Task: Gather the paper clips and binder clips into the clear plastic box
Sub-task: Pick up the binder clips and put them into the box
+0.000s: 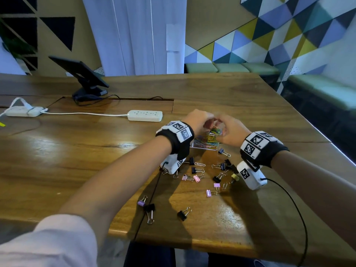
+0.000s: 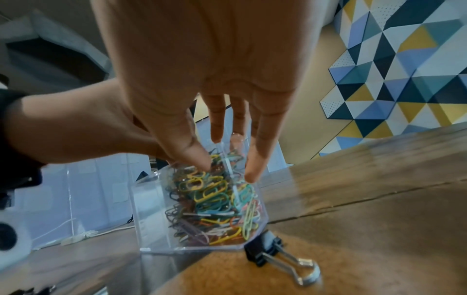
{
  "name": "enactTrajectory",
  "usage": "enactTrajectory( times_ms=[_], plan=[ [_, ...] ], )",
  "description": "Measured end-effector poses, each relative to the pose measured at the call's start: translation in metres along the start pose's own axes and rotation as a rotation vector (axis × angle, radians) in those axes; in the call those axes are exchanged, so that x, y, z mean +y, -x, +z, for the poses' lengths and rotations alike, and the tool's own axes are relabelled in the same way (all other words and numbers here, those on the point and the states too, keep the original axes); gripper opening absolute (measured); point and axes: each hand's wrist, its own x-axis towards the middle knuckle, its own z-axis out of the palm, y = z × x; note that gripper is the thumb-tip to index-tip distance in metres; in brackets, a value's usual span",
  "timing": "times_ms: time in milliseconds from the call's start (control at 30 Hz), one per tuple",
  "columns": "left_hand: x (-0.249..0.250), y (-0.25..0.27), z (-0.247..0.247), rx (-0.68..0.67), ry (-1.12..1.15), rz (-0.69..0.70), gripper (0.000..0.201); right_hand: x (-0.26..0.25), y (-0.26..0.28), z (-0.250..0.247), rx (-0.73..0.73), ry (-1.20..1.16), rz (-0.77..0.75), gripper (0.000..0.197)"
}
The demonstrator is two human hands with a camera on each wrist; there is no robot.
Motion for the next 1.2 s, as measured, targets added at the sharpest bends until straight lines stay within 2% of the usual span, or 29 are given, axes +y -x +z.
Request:
enactTrajectory(
  times_ms=[233,367,433,500,567,633,700,833,900,967,1200],
  plan=[
    [-0.001,-0.004,0.007,-0.026,0.046,-0.019,0.016,0.005,0.000,-0.006,-0.035,0.012,0.014,0.060],
    [-0.006,0.003,0.001,0.046,0.103,0.002,0.018,0.008,0.000,-0.005,-0.034,0.030,0.019,0.068],
    [-0.009,0.011,-0.004,0.094,0.097,0.015,0.017,0.012,0.002,-0.005,-0.025,0.001,0.083,0.073],
    [-0.011,0.024,-0.009,0.089,0.097,0.038,0.016,0.016,0.010,-0.008,-0.039,0.046,0.174,0.066],
    [-0.010,0.041,-0.009,-0.005,0.095,0.061,0.014,0.021,0.019,-0.009,-0.155,0.127,0.245,0.053],
    [-0.007,0.056,-0.005,-0.170,0.060,0.067,0.015,0.024,0.030,-0.009,-0.344,0.070,0.275,0.044],
    [-0.004,0.070,0.003,-0.342,-0.012,0.060,0.027,0.024,0.040,-0.006,-0.471,-0.006,0.249,0.042],
    [0.005,0.089,0.014,-0.582,-0.113,0.045,0.053,0.022,0.054,0.007,-0.514,0.010,0.153,0.044],
    [0.007,0.094,0.015,-0.624,-0.164,0.052,0.053,0.024,0.057,0.010,-0.510,-0.024,0.134,0.035],
    [0.007,0.095,0.014,-0.620,-0.171,0.072,0.043,0.026,0.059,0.008,-0.512,-0.026,0.125,0.027],
    [-0.002,0.102,0.007,-0.578,-0.117,0.062,0.022,0.022,0.064,-0.002,-0.448,0.009,0.173,0.016]
  ],
)
